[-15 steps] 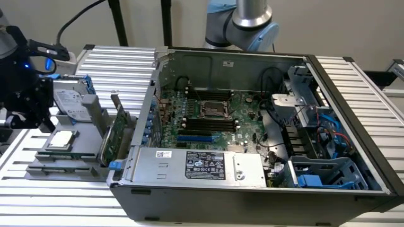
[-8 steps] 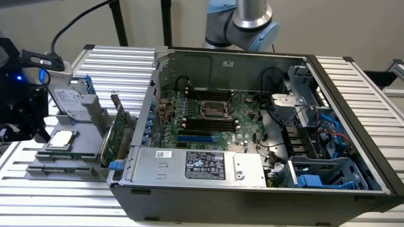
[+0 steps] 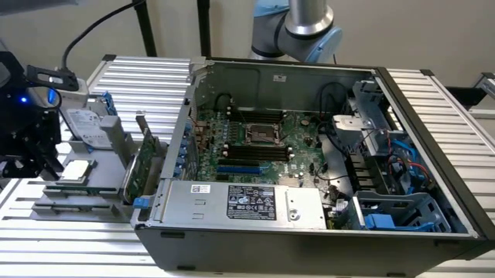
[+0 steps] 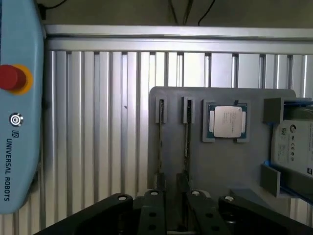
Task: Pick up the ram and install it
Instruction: 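Pick up the ram and move it above insertion slot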
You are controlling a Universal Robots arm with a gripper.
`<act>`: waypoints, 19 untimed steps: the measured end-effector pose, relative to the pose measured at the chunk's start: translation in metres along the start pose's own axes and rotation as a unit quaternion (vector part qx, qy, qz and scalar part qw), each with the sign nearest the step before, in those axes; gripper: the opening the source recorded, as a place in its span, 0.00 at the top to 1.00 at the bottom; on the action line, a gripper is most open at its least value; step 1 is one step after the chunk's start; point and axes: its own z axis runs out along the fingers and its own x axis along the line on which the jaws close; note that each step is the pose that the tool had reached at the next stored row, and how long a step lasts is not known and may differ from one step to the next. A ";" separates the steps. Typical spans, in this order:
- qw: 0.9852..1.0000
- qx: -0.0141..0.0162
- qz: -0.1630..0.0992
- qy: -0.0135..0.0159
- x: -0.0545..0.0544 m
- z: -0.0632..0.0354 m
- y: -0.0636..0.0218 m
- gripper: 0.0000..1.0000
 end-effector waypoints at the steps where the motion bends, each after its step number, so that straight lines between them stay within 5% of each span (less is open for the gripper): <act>1: 1.000 0.000 0.000 0.000 0.000 0.0016 0.0000 0.00; 19: 1.000 0.000 0.000 0.000 0.001 0.0336 -0.0007 0.00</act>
